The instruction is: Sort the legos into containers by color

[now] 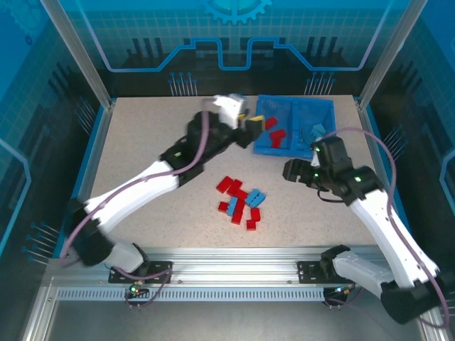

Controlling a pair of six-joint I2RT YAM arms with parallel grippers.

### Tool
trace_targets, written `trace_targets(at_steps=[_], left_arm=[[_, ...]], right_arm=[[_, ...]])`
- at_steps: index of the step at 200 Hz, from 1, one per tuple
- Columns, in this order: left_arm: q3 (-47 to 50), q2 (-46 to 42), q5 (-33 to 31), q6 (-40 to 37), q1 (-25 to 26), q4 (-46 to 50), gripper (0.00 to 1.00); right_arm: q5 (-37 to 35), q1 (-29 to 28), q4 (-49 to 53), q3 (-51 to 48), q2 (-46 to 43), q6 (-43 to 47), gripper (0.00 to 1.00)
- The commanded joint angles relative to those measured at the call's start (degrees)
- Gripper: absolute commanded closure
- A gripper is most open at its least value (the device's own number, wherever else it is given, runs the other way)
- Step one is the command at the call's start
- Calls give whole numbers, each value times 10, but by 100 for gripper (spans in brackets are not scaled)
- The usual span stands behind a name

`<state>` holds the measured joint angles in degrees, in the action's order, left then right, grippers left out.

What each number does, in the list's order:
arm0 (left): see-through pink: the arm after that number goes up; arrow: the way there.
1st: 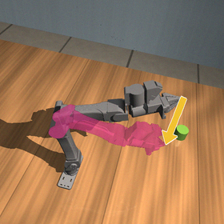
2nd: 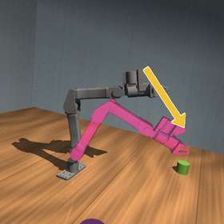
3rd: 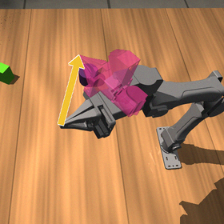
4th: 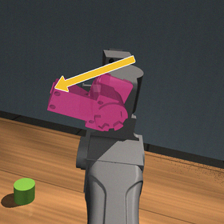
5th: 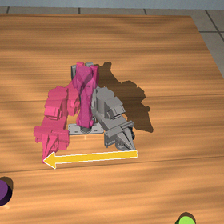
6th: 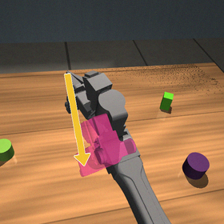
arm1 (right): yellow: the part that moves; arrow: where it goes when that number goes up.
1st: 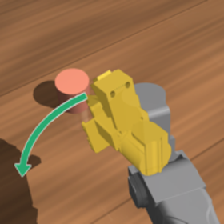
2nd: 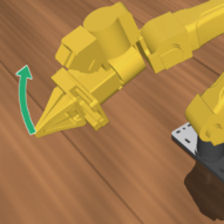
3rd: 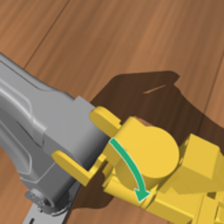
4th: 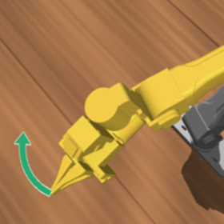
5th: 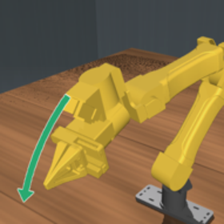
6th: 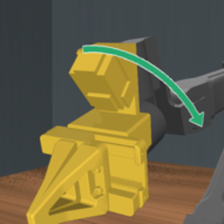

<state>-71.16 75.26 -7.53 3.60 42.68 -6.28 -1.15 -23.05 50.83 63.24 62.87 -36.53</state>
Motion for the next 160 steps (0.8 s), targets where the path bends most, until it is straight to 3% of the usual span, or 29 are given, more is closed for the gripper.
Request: trace_targets(at_steps=[1,23,44,67,83,117,128,136,160], left_arm=[[78,-90,-1,-107,3,119,41],[132,-199,-21,-172,3,220,37],[180,-289,-84,-217,2,275,33],[235,-376,-122,-272,1,312,13],[261,-418,-97,-323,1,360,2],[320,-461,-52,-388,1,428,1],[338,-470,-43,-390,1,428,1],[351,-475,-39,-389,1,420,1],[385,-499,-20,-382,1,379,1]], right_arm=[[24,-51,-27,30,72,19,16],[28,-95,-34,63,161,6,17],[26,-136,-51,101,244,16,20],[-5,-161,-30,165,340,35,21],[-5,-172,-28,207,394,47,19],[-46,-204,-24,293,495,152,18],[-43,-214,-22,310,517,226,11],[-36,-219,-15,323,533,271,0],[-39,-221,13,363,577,337,0]])
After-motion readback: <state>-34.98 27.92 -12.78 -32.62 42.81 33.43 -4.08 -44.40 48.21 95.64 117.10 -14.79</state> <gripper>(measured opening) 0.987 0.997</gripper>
